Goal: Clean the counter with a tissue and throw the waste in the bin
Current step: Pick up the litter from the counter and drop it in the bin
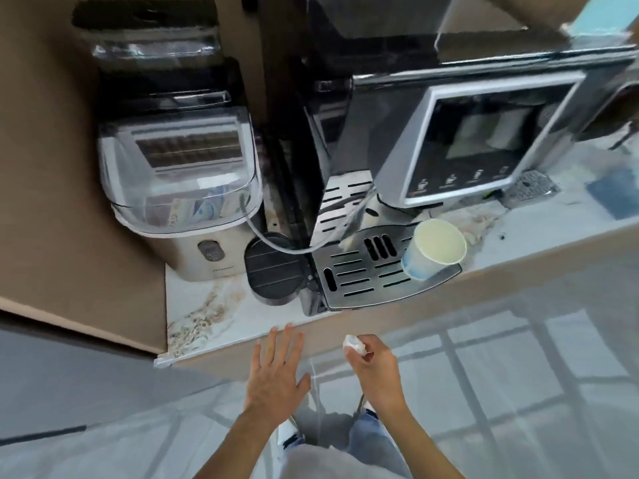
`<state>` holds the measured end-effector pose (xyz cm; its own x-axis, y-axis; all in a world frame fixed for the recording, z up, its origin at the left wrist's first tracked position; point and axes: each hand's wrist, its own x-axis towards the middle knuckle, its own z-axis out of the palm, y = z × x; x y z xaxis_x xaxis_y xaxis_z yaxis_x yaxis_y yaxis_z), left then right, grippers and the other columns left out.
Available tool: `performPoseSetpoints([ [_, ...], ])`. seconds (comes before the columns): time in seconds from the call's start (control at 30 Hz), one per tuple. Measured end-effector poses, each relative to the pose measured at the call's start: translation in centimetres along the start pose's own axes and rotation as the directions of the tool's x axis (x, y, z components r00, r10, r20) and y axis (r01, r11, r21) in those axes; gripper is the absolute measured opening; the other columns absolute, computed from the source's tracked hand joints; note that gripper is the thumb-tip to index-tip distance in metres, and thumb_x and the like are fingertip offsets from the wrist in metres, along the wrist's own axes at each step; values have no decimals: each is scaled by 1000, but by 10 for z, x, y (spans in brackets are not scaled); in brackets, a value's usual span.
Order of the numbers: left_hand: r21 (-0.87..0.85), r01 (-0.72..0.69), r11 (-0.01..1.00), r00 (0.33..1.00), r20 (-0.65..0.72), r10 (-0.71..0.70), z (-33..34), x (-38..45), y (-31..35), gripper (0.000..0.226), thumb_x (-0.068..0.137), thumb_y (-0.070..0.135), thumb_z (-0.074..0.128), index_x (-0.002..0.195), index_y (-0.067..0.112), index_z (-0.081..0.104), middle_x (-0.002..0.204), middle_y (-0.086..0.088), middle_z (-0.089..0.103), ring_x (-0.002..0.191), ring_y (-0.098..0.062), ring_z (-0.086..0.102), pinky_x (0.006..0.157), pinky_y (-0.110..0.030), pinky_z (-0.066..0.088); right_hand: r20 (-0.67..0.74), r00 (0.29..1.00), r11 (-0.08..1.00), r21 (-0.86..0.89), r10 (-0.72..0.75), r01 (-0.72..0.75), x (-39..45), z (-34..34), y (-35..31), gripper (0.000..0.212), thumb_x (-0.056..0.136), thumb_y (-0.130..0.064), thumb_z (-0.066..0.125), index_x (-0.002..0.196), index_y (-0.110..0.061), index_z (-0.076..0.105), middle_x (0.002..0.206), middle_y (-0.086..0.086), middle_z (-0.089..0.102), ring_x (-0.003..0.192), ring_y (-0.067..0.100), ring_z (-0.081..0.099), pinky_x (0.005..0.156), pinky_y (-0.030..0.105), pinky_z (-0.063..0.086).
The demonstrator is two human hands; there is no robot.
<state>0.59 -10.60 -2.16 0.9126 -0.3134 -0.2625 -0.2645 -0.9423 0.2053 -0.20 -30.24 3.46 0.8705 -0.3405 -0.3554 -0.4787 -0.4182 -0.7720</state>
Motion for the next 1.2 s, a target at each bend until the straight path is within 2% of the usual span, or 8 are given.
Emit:
performPoseSetpoints([
  [0.17, 29, -40, 999, 997, 67, 38, 3, 18, 26, 80, 93, 56, 34, 156, 26, -5, 166, -4, -9, 151, -35, -8, 119, -55, 0, -42, 998, 997, 63, 53, -50, 9, -39, 20, 8, 89, -30, 70, 93, -23, 66, 75, -8, 69, 63, 5, 62, 48, 7, 44],
  [0.27, 33, -38, 999, 995, 93, 35, 1, 27, 47, 79, 92, 52, 43, 157, 25, 7, 166, -5, -1, 151, -35, -2, 119, -56, 6, -49, 996, 994, 87, 68, -63, 19, -63, 27, 7, 89, -28, 70, 93, -26, 64, 77, -7, 69, 64, 5, 63, 49, 9, 42],
  [0.43, 73, -45, 996, 993, 111, 36, -7, 45, 87, 78, 78, 44, 71, 147, 19, 44, 157, -10, 40, 142, -38, 38, 107, -60, 36, -66, 997, 986, 165, 39, -28, 42, -107, 37, 10, 89, -23, 70, 85, -30, 64, 71, -4, 69, 58, -5, 60, 51, 9, 45],
  [0.67, 109, -37, 993, 994, 110, 25, -5, 81, 154, 76, 73, 43, 76, 141, 17, 53, 144, -13, 56, 129, -39, 53, 104, -63, 41, -60, 997, 979, 201, 54, -41, 81, -174, 57, 6, 89, -28, 70, 93, -23, 68, 71, -3, 70, 58, 4, 60, 53, 18, 47],
  [0.97, 97, -97, 991, 993, 73, 90, -11, 128, 247, 85, 60, 35, 86, 137, 12, 57, 145, -14, 55, 129, -40, 54, 97, -62, 47, -101, 992, 963, 266, 74, -45, 118, -255, 81, 7, 89, -30, 69, 88, -24, 66, 76, 2, 71, 64, 9, 62, 57, 23, 48],
  [1.03, 58, -139, 989, 989, 63, 135, -12, 140, 265, 85, 68, 33, 81, 145, 14, 48, 155, -14, 41, 139, -39, 42, 105, -60, 40, -121, 987, 953, 297, 103, -63, 125, -271, 89, 8, 89, -29, 69, 93, -22, 67, 81, 2, 72, 72, 14, 66, 59, 22, 49],
  [1.1, 69, -161, 985, 986, 43, 159, -11, 152, 283, 82, 81, 33, 69, 153, 19, 32, 163, -10, 18, 149, -35, 21, 118, -49, 17, -150, 980, 941, 332, 128, -72, 131, -287, 95, 11, 89, -28, 70, 98, -21, 67, 84, 1, 72, 76, 13, 67, 59, 19, 49],
  [1.2, 99, -218, 971, 976, 46, 214, -10, 175, 307, 82, 83, 34, 66, 154, 20, 28, 164, -12, 13, 150, -34, 15, 119, -35, -10, -202, 965, 924, 374, 165, -80, 140, -309, 105, 13, 89, -28, 70, 100, -19, 68, 83, 0, 72, 75, 12, 66, 61, 20, 47],
])
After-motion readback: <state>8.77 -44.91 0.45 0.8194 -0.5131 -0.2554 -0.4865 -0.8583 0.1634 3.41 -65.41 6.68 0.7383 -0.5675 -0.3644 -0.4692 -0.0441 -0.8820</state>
